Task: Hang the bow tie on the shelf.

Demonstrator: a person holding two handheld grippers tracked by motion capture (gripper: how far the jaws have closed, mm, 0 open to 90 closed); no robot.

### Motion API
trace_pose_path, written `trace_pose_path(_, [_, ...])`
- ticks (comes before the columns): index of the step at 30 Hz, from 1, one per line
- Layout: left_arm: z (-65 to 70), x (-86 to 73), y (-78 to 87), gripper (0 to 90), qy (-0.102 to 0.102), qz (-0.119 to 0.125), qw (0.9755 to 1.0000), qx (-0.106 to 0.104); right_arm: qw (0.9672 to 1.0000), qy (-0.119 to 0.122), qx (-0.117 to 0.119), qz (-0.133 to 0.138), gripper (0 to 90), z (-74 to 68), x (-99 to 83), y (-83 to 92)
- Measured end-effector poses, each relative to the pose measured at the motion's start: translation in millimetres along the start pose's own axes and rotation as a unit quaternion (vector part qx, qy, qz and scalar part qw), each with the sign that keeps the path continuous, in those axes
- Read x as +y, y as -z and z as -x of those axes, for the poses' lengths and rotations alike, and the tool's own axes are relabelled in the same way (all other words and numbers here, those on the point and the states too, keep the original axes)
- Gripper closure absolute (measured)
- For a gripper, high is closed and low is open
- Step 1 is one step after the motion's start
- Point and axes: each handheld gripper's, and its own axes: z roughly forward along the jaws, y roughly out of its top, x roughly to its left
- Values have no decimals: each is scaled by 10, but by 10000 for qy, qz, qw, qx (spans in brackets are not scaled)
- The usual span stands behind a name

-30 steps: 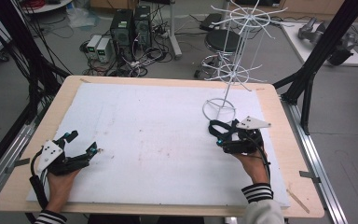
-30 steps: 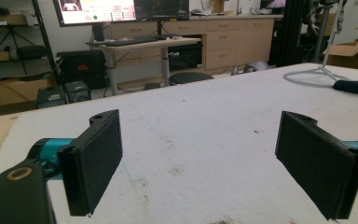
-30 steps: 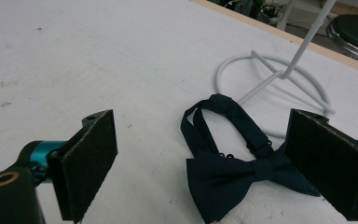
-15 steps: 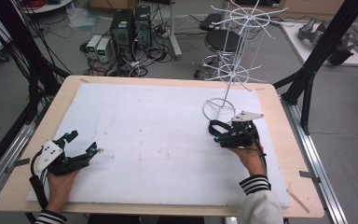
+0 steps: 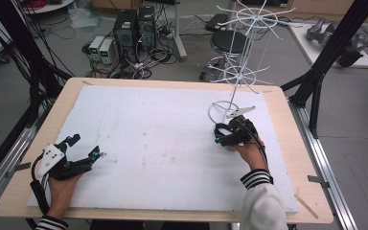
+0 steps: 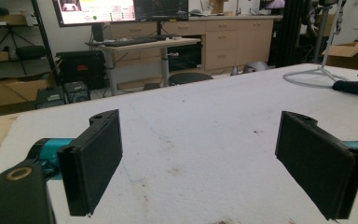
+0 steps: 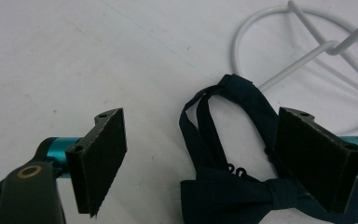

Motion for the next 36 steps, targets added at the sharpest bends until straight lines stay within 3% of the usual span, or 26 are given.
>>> trace_pose_path(7, [0, -1, -1, 152, 7, -1, 10000, 5, 9995, 83, 28, -303, 227, 45, 19, -102])
trace_pose_path(10, [0, 0, -2, 152, -3, -7, 10000, 0, 9991, 5, 31, -412, 247, 58, 4, -140])
trace_pose_path(20, [2, 0, -3, 152, 2, -12, 10000, -6, 9981, 27, 99, -605, 416, 89, -5, -219])
trace_pose_path(36, [-1, 1, -2, 152, 9, -15, 10000, 2, 9959, 245, 199, -846, 617, 109, 20, -273])
